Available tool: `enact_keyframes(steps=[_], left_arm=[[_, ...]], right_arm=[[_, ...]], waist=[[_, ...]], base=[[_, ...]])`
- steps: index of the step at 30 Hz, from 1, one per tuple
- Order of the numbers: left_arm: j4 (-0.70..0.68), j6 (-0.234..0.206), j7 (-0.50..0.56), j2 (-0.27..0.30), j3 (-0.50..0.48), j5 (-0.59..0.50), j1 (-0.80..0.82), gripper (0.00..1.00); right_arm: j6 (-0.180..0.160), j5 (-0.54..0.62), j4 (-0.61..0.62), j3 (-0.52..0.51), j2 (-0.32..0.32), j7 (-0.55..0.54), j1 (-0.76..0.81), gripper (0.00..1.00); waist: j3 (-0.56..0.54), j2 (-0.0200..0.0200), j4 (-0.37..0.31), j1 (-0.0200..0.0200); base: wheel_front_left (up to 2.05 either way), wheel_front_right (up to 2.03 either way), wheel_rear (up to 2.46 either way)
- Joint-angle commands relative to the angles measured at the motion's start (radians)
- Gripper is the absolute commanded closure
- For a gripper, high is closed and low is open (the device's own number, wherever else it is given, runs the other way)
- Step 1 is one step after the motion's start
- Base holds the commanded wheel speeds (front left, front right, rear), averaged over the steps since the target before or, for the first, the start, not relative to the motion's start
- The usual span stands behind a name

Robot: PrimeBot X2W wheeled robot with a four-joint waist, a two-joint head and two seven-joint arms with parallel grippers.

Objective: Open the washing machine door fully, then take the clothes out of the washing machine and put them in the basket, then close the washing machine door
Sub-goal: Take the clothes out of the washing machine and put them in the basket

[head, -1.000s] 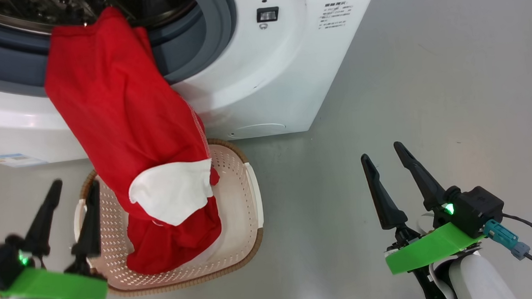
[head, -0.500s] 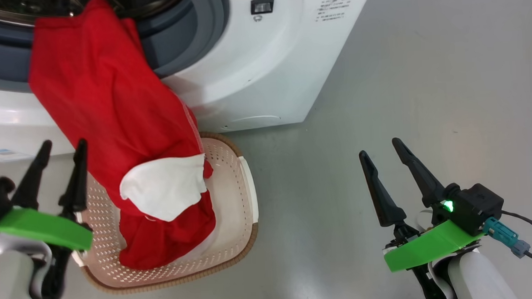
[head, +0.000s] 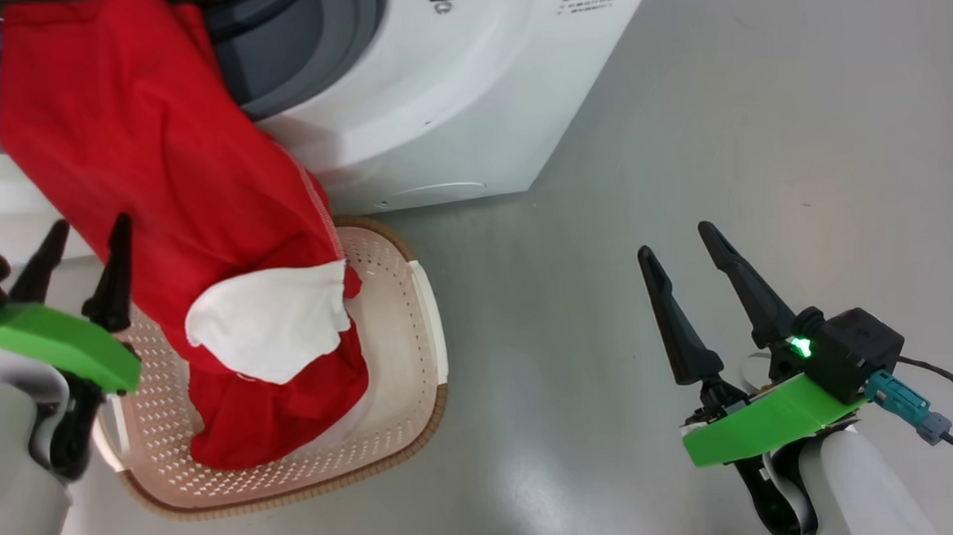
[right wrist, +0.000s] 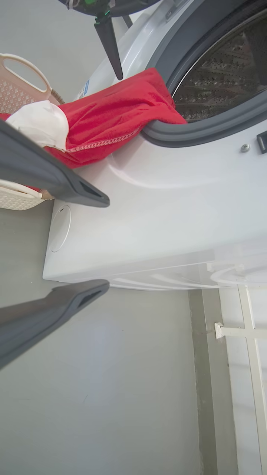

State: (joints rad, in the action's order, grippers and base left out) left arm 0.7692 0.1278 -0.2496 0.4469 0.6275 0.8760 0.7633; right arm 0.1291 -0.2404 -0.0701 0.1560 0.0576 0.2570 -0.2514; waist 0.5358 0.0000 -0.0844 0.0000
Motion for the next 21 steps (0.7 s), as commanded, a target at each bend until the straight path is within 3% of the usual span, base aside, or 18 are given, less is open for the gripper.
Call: enact_keyframes(steps=[1,20,21], left_arm=[[0.007,0.003,-0.011,0.058,-0.01,0.016,0.037,0.0],[0.014,0.003,-0.012,0.102,0.093,0.086,0.148,0.0],[0.013,0.003,-0.012,0.102,0.093,0.087,0.15,0.06]], right_arm=[[0.002,-0.003,0.025,0.032,-0.007,0.005,-0.005,0.0],[0.002,-0.005,0.032,0.049,-0.007,0.005,-0.007,0.0],[0.002,-0.004,0.032,0.049,-0.007,0.005,-0.007,0.0]], waist=[[0.007,0.0,-0.008,0.0],[0.03,0.0,-0.049,0.0],[0.03,0.0,-0.049,0.0]], base=[[0.0,0.0,0.0],[0.0,0.0,0.0],[0.0,0.0,0.0]])
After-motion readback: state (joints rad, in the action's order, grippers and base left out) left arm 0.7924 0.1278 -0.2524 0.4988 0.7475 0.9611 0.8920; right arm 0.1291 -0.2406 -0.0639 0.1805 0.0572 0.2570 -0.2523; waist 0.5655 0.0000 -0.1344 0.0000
